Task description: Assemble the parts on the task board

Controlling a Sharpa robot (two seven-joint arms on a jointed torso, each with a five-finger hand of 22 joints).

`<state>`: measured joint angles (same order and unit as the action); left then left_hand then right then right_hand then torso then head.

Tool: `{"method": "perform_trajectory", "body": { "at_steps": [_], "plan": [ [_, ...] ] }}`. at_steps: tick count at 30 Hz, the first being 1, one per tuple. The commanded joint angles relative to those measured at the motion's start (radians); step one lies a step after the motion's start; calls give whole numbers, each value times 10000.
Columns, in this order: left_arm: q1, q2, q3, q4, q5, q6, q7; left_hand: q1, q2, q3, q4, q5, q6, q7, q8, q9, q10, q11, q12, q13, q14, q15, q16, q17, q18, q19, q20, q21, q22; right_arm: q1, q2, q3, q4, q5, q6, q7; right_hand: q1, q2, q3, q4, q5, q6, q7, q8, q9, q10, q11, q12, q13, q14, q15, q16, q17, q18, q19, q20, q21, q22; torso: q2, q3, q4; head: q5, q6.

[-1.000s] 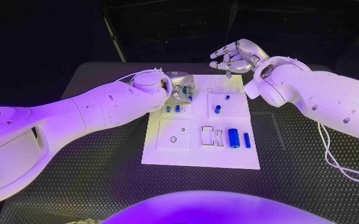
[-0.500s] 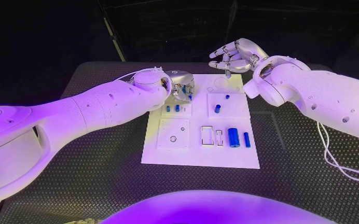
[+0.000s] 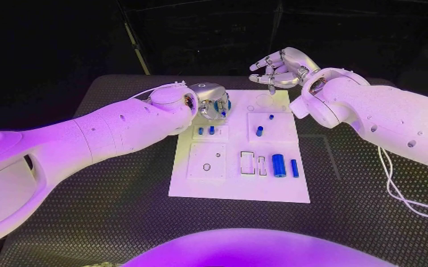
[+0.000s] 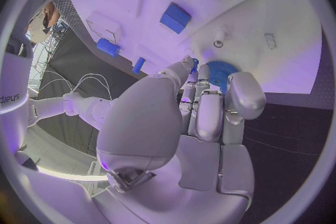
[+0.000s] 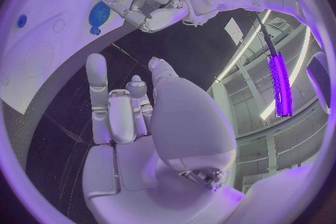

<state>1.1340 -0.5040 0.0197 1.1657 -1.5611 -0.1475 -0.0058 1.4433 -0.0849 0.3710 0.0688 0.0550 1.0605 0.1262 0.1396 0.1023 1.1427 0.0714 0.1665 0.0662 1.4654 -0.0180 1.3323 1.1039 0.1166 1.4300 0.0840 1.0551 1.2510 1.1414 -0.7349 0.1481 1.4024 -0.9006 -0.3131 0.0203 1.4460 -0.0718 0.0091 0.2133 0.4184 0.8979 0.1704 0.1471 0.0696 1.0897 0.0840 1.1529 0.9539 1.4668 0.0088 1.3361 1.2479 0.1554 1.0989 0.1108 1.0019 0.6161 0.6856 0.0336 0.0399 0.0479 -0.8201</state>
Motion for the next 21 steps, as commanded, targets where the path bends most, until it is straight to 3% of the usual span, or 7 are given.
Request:
{"method": "perform_trajectory", "body": {
  "at_steps": [1,6,9,14,21],
  "plan": [
    [18,-163,110,264,363,-604,184,11,-119,65,-12,10,80,26,-67,-15,64,-2,-43,15,242,52,-33,-17,-174,42,39,48,15,15,21,5,-13,-18,56,118,17,111,70,20,54,31,-15,47,3,-16,-25,63,14,184,-59,5,20,162,-6,-8,-55,6,7,-2,1,30,23],
    [-3,-516,289,655,550,-615,154,-28,-149,141,-28,9,119,33,-90,-13,114,2,-105,19,240,54,-27,-36,-174,39,42,55,32,12,23,5,-38,-18,65,126,17,111,70,20,54,31,-15,47,3,-16,-25,63,14,184,-59,5,20,162,-6,-8,-55,6,10,2,-6,58,40],
    [-16,-762,340,854,599,-494,102,-46,-168,157,-30,8,126,37,-100,-14,125,4,-124,20,237,56,-32,-55,-174,38,43,55,36,11,9,5,-39,-18,67,120,17,111,70,20,54,31,-15,47,3,-16,-25,63,14,184,-59,5,20,162,-6,-8,-55,6,14,8,-6,58,41],
    [-39,-1176,368,1100,682,-218,-8,-91,-199,172,-25,5,143,35,-112,-13,150,6,-153,22,234,58,-33,-70,-177,39,46,72,53,11,-22,4,-40,-18,65,108,17,111,70,20,54,31,-15,47,3,-16,-25,63,14,184,-59,5,20,162,-6,-8,-55,6,3,17,-1,69,41],
    [-188,-1531,374,1297,834,20,-91,-137,-227,188,-17,5,160,31,-126,-12,177,4,-182,25,231,60,-33,-85,-179,38,48,82,67,10,-22,4,-52,-18,71,104,19,111,75,20,82,34,-16,51,2,-15,-26,66,10,186,-60,5,21,159,4,-9,-47,19,6,5,-7,110,59]
  ]
}}
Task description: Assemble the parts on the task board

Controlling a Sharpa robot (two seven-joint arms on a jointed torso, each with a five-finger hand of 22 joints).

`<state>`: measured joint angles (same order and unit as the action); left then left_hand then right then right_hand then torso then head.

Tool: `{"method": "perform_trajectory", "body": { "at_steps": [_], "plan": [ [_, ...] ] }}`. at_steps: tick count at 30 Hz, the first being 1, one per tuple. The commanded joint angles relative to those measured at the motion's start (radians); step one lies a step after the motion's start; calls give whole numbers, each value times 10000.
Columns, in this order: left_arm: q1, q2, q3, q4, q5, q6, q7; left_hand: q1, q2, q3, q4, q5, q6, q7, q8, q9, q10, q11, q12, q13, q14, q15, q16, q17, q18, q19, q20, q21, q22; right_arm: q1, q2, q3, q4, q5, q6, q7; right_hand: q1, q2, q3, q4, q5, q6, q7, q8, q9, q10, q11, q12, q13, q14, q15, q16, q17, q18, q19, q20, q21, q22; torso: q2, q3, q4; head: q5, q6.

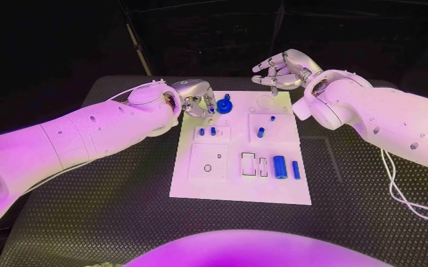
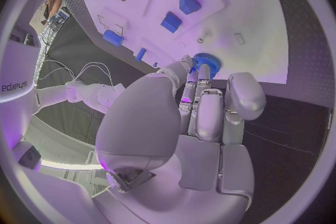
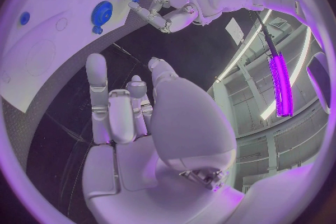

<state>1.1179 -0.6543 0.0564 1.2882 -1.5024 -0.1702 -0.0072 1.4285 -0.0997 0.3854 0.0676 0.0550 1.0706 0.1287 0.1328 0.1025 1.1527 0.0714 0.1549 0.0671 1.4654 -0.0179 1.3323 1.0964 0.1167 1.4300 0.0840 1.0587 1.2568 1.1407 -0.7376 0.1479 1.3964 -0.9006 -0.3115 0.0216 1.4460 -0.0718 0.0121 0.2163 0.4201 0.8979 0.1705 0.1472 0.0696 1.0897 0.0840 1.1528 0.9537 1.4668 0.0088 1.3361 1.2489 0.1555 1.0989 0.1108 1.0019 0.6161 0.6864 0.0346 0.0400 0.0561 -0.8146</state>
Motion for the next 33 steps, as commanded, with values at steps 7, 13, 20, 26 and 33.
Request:
{"method": "perform_trajectory", "body": {
  "at_steps": [7,13,20,26,33],
  "plan": [
    [-151,-70,9,72,291,332,-86,-15,-96,59,-4,5,73,0,-68,-14,101,1,-88,19,226,57,-39,-33,-177,33,48,40,11,16,11,4,-2,-17,63,89,19,111,45,-10,65,34,-16,51,2,-15,-26,66,11,186,-61,5,11,158,4,-10,-47,19,7,-4,-42,45,12],
    [-177,-3,10,-45,298,382,-85,-15,-96,59,-4,5,73,0,-68,-14,101,1,-88,19,226,57,-39,-33,-177,33,48,40,11,15,17,4,-7,-17,63,89,19,111,45,-10,65,34,-16,51,2,-15,-26,66,11,186,-61,5,11,158,4,-10,-47,19,10,1,-25,31,18],
    [-202,102,10,-227,300,448,-115,-26,-102,73,-6,5,82,-5,-74,-13,118,-4,-99,22,225,55,-37,-35,-178,33,48,47,19,15,35,2,-17,-17,67,90,19,111,45,-10,65,34,-16,51,2,-15,-26,66,11,186,-61,5,11,158,4,-10,-47,19,11,-1,-26,33,6],
    [-211,141,9,-367,300,471,-147,-25,-110,91,-17,6,87,-8,-83,-13,129,-8,-115,23,225,52,-33,-34,-178,30,48,48,23,15,32,2,-17,-17,68,86,19,111,45,-10,65,34,-16,51,2,-15,-26,66,11,186,-61,5,11,158,4,-10,-47,19,15,-5,-30,25,3],
    [-213,147,10,-463,299,461,-171,-19,-113,106,-27,7,92,-9,-88,-13,136,-10,-125,24,224,50,-32,-37,-177,28,47,46,25,15,32,1,-19,-17,69,86,19,111,45,-10,65,34,-16,51,2,-15,-26,66,11,186,-61,5,11,158,4,-10,-47,19,8,-4,-19,20,-11]
  ]
}}
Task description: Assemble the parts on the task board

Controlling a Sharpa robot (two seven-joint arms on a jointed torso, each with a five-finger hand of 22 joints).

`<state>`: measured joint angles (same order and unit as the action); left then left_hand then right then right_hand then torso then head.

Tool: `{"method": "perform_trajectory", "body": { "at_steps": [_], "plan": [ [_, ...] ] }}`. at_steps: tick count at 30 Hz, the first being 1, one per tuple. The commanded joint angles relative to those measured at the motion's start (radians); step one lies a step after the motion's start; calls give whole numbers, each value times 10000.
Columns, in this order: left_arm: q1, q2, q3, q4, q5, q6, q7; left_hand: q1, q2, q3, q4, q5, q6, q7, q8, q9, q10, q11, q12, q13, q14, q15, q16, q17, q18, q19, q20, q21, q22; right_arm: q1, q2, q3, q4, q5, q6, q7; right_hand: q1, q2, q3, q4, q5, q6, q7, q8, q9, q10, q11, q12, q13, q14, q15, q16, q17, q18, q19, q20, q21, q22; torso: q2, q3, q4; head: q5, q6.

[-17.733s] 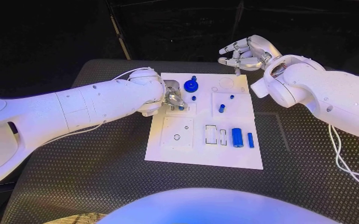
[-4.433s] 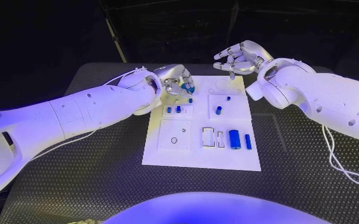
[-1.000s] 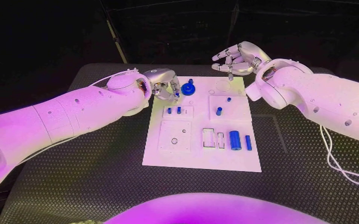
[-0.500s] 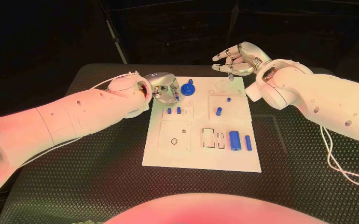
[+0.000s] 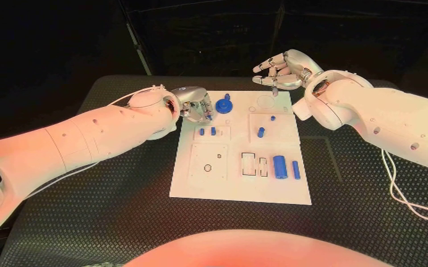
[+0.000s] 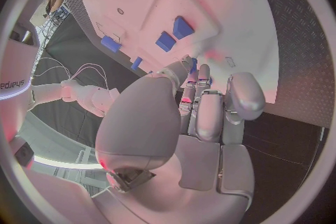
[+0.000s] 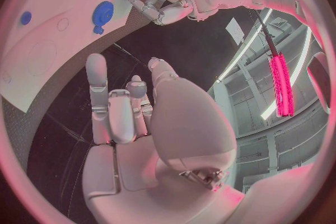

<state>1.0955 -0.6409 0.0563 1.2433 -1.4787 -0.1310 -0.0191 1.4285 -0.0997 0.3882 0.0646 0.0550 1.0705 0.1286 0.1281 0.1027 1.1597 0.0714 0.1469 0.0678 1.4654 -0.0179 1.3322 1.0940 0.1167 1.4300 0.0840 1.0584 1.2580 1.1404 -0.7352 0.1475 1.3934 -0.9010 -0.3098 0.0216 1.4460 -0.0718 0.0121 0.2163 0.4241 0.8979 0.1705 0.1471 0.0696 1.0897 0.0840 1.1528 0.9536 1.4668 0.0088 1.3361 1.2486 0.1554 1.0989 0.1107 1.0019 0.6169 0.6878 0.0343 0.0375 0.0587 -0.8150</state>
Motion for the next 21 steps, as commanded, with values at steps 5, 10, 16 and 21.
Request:
{"method": "perform_trajectory", "body": {
  "at_steps": [5,10,16,21],
  "plan": [
    [10,40,12,-40,61,58,-38,-13,-114,96,-8,8,101,-8,-45,-14,75,-11,-55,18,224,49,-30,-16,-178,29,46,59,22,17,17,5,8,-13,56,89,19,111,45,-10,25,34,-16,52,2,-14,-26,66,13,186,-60,5,14,159,4,-9,-47,11,-4,-2,2,5,-10],
    [10,100,12,-59,60,95,-17,-13,-114,96,-8,8,101,-8,-45,-14,75,-11,-55,18,224,49,-30,-16,-178,29,46,59,22,17,18,4,9,-13,58,88,19,111,45,-10,25,34,-16,52,2,-14,-26,66,13,186,-60,5,14,159,4,-9,-47,11,1,3,-6,11,-20],
    [11,151,12,-70,60,151,2,-20,-114,116,-13,6,119,-6,-48,-11,101,-12,-64,23,221,47,-33,-32,-179,26,46,62,29,17,13,4,13,-13,57,85,19,111,45,-10,25,34,-16,52,2,-14,-26,66,13,186,-60,5,14,159,4,-9,-47,11,-4,4,-6,-2,-33],
    [11,179,12,-63,60,192,16,-28,-116,128,-17,5,136,-9,-48,-8,123,-15,-70,27,221,46,-29,-31,-181,27,45,75,41,17,14,4,12,-13,58,84,19,111,45,-10,25,34,-16,52,2,-14,-26,66,13,186,-60,5,14,159,4,-9,-47,11,-9,3,5,-11,-45]
  ]
}}
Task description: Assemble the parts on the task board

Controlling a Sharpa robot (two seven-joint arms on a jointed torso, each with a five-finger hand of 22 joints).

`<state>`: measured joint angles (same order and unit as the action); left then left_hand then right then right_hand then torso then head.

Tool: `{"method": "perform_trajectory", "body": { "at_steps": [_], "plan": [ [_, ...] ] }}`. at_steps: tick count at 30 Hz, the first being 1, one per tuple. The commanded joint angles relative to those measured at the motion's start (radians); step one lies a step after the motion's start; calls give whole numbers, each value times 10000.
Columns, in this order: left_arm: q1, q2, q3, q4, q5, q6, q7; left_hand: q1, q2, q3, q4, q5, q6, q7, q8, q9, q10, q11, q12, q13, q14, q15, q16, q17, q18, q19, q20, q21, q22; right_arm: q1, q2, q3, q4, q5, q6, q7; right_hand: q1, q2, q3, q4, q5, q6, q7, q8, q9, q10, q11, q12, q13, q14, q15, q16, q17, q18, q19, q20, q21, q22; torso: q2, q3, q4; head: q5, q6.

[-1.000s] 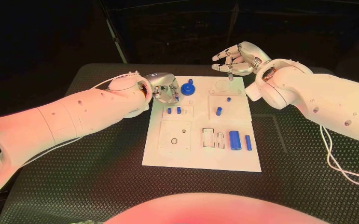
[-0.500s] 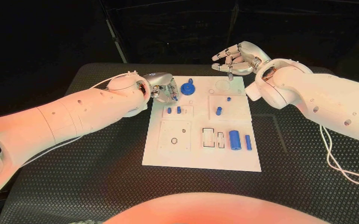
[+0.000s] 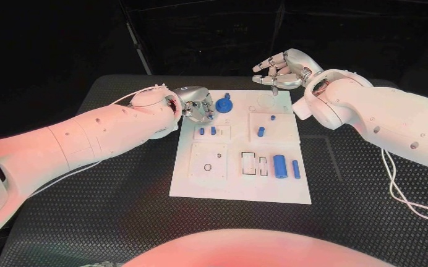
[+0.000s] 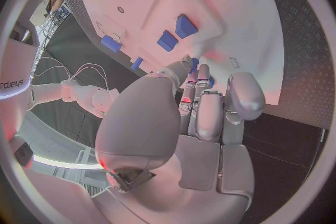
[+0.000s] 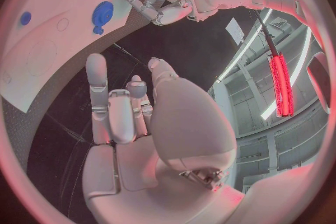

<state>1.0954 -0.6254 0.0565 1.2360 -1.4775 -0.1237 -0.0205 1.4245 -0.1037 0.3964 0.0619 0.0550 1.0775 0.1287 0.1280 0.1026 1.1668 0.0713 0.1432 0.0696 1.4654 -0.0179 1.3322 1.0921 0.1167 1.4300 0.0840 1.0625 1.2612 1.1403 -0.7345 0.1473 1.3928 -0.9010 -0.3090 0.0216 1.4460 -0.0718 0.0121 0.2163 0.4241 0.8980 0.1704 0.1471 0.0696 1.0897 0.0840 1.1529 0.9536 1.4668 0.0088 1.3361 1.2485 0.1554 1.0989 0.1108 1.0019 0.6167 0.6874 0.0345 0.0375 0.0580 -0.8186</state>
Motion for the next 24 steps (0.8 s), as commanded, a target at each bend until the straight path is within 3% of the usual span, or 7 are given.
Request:
{"method": "perform_trajectory", "body": {
  "at_steps": [1,24],
  "plan": [
    [12,32,10,9,49,135,30,7,-81,56,5,4,80,-14,-48,-5,71,-18,-38,12,220,45,-27,-13,-182,26,45,38,13,17,9,5,16,-13,51,85,19,111,46,-10,25,33,-16,52,2,-15,-26,66,13,186,-61,5,15,159,4,-9,-47,13,-5,1,5,-4,-9],
    [13,144,-1,-151,49,614,-183,-76,-148,80,-5,-12,108,-7,-88,-3,118,-15,-108,19,212,42,-22,-43,-181,9,42,31,31,17,16,4,2,-13,71,69,19,111,46,-10,25,33,-16,52,2,-15,-26,66,13,186,-61,5,15,159,4,-9,-47,13,-4,0,0,-1,-59]
  ]
}}
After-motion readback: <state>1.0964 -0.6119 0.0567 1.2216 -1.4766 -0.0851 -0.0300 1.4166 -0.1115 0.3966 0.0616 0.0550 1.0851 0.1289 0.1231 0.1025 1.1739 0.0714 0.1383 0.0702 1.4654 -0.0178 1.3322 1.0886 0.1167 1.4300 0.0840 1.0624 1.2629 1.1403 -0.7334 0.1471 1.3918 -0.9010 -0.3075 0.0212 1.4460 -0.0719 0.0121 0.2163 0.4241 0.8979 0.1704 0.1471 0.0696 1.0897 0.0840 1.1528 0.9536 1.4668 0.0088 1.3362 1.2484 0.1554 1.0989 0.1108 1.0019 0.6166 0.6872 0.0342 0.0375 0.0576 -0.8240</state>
